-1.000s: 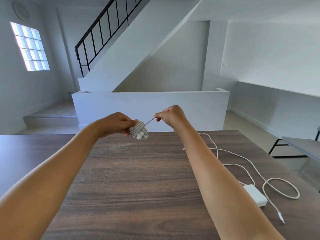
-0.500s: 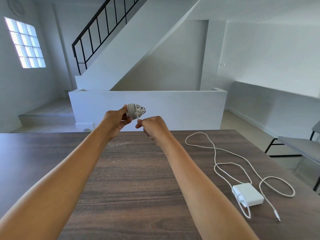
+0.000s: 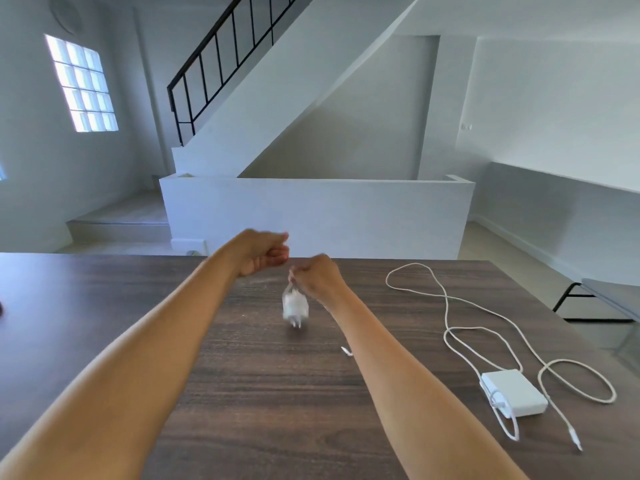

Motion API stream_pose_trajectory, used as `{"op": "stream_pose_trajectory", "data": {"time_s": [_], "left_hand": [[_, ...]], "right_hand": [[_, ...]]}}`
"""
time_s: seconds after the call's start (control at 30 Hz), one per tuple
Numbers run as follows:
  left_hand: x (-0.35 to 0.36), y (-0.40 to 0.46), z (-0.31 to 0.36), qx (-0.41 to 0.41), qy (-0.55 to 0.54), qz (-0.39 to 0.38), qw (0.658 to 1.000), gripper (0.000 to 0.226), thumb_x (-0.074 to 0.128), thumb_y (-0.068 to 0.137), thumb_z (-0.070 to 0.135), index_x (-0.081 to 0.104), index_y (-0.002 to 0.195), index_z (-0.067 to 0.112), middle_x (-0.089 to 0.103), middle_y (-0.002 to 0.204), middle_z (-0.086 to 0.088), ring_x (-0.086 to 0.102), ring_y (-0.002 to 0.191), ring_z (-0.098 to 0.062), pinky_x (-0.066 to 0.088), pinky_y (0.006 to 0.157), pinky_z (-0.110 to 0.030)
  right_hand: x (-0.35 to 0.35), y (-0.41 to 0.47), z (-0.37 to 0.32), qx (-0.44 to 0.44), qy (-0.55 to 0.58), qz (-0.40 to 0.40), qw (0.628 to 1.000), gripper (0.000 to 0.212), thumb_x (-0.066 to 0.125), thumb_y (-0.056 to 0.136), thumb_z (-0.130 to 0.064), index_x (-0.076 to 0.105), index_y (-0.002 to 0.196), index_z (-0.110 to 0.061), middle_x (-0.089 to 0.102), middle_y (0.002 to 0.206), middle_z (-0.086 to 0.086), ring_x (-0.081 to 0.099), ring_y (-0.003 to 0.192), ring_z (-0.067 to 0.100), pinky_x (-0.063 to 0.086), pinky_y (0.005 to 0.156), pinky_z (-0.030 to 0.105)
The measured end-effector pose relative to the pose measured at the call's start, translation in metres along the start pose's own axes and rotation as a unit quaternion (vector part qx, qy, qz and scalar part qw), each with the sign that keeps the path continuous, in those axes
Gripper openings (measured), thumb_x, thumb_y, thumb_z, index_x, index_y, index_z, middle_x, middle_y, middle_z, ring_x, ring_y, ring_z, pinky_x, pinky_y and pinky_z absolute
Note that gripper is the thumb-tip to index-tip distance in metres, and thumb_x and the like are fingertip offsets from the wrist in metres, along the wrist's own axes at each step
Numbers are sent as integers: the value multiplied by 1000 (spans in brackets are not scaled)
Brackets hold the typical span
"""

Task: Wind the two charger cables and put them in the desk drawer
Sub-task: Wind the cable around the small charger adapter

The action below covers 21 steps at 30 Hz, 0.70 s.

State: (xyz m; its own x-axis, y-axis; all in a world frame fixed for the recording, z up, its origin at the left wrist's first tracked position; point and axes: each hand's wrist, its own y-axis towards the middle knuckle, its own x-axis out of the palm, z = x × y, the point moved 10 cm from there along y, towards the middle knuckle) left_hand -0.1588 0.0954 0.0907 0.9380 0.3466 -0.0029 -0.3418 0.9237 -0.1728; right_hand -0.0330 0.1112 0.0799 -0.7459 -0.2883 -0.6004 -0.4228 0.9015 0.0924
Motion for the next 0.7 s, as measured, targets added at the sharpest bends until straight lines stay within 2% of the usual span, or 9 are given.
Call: {"op": "stream_pose_trajectory", "data": {"time_s": [0.03, 0.1, 0.17, 0.23, 0.3, 0.37, 0.47, 0.6, 0.7], "left_hand": [[-11, 5, -18, -9, 8, 20, 1000, 12, 61, 90, 6, 59, 87, -5, 58, 74, -13, 61, 49, -12, 56, 48, -19], [-41, 14, -49, -16, 74, 78, 994, 11, 63, 88, 3, 60, 94, -7, 57, 73, -12, 59, 58, -15, 58, 54, -20], [-65, 20, -72, -18, 172, 123, 977, 15, 67, 85, 10, 64, 89, -4, 62, 76, -12, 60, 64, -17, 59, 75, -28], [-67, 27, -89, -22, 273, 107, 956, 20, 69, 83, 19, 68, 85, -1, 65, 81, -12, 63, 70, -20, 55, 89, -36], [-54, 30, -99, -16, 356, 75, 931, 16, 70, 82, 24, 68, 83, 8, 61, 83, -9, 62, 72, -19, 54, 90, -36], [-43, 34, -107, -9, 419, 65, 906, 18, 70, 80, 28, 64, 91, 15, 59, 95, -7, 62, 87, -20, 49, 94, -34], [-34, 49, -111, 7, 453, 74, 889, 57, 67, 82, 32, 52, 131, 8, 55, 132, -8, 52, 122, -24, 39, 102, -30], [-16, 83, -99, 41, 470, 80, 878, 66, 56, 89, 34, 33, 146, 10, 38, 147, -15, 40, 134, -31, 35, 110, -36], [4, 112, -92, 64, 511, 55, 855, 74, 54, 89, 27, 17, 152, 13, 22, 154, -15, 29, 139, -35, 29, 113, -38]], "right_hand": [[8, 1, 16, 17, -22, -9, 1000, 28, 52, 90, -18, 71, 82, 1, 71, 83, 14, 64, 75, 25, 51, 68, 24], [19, -2, 45, 55, -20, -18, 998, 26, 55, 89, -18, 69, 74, -2, 68, 76, 12, 59, 71, 22, 47, 66, 27], [20, -5, 63, 69, -17, -6, 997, 26, 58, 87, -18, 74, 85, 1, 73, 92, 16, 66, 85, 26, 51, 75, 30], [16, -9, 71, 78, -5, -1, 997, 25, 58, 87, -17, 75, 90, 1, 72, 103, 16, 66, 98, 28, 52, 81, 32], [9, -9, 77, 84, 5, -3, 996, 24, 58, 87, -16, 76, 89, -1, 72, 105, 14, 66, 96, 26, 51, 83, 31], [0, -6, 88, 95, 12, 2, 995, 23, 59, 87, -16, 77, 88, -2, 72, 105, 13, 66, 95, 24, 51, 83, 31], [-13, -4, 99, 107, 3, 7, 994, 22, 59, 88, -17, 78, 87, -6, 73, 102, 6, 60, 84, 18, 46, 75, 25], [-29, 6, 121, 138, -33, 4, 990, 22, 58, 87, -19, 75, 74, -14, 68, 80, 1, 52, 66, 9, 38, 56, 21], [-33, 16, 143, 161, -75, -10, 984, 28, 56, 84, -19, 68, 59, -20, 57, 59, -4, 50, 58, 10, 37, 51, 22]]}}
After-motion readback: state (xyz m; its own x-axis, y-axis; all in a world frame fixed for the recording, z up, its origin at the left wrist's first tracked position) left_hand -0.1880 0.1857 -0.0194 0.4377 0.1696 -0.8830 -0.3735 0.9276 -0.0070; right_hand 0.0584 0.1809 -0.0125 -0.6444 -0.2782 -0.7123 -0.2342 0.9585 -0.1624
